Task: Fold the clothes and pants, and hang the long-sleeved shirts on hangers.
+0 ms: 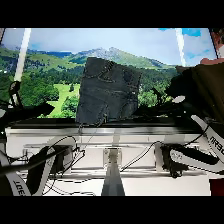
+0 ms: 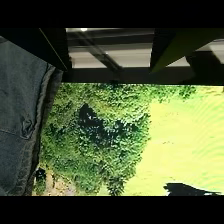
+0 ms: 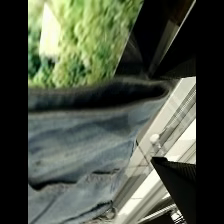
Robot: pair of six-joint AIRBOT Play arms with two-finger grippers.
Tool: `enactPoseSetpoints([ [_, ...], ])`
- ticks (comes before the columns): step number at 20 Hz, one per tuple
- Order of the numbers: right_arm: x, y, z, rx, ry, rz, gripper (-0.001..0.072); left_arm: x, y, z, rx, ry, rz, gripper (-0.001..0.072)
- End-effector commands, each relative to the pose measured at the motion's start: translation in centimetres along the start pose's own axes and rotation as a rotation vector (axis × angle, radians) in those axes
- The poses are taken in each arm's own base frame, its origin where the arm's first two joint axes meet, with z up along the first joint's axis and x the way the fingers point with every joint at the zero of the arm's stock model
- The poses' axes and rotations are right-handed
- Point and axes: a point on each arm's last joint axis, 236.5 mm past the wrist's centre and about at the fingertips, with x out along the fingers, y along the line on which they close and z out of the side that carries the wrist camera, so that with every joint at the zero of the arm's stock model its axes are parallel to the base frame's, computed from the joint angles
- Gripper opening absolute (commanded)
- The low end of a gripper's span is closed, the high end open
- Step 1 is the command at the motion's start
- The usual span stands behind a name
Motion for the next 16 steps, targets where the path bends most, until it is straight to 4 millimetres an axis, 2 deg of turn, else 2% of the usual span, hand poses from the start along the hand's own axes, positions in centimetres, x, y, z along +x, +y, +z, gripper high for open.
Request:
enactPoseSetpoints([
  [1,0.8,-0.6,0.4,-0.056,-0.013,-0.017,0.0545,0.3,0.1,-0.2,-0.003,-0.002,0.003,0.0556],
  [3,0.8,-1.1,1.3,-0.060,-0.047,-0.040,0.0543,0.9,0.2,-1.0,-0.029,0.024,-0.006,0.0556],
  [5,0.6,-1.2,1.9,-0.099,-0.061,-0.056,0.0543,2.0,0.1,-2.7,-0.072,0.088,-0.033,0.0556],
  [9,-0.5,0.0,3.9,-0.144,-0.093,-0.055,0.0543,4.0,-1.1,-5.9,-0.154,0.202,-0.123,0.0556],
  [10,-0.7,0.4,4.3,-0.149,-0.100,-0.053,0.0513,4.5,-1.7,-6.3,-0.165,0.213,-0.161,0.0556],
  [12,-0.8,0.7,4.2,-0.145,-0.087,-0.042,0.0319,5.5,-3.1,-7.1,-0.190,0.228,-0.239,0.0556],
  [16,0.0,1.2,2.6,-0.178,-0.024,-0.043,0.0319,7.2,-3.7,-8.2,-0.187,0.285,-0.256,0.0557],
])
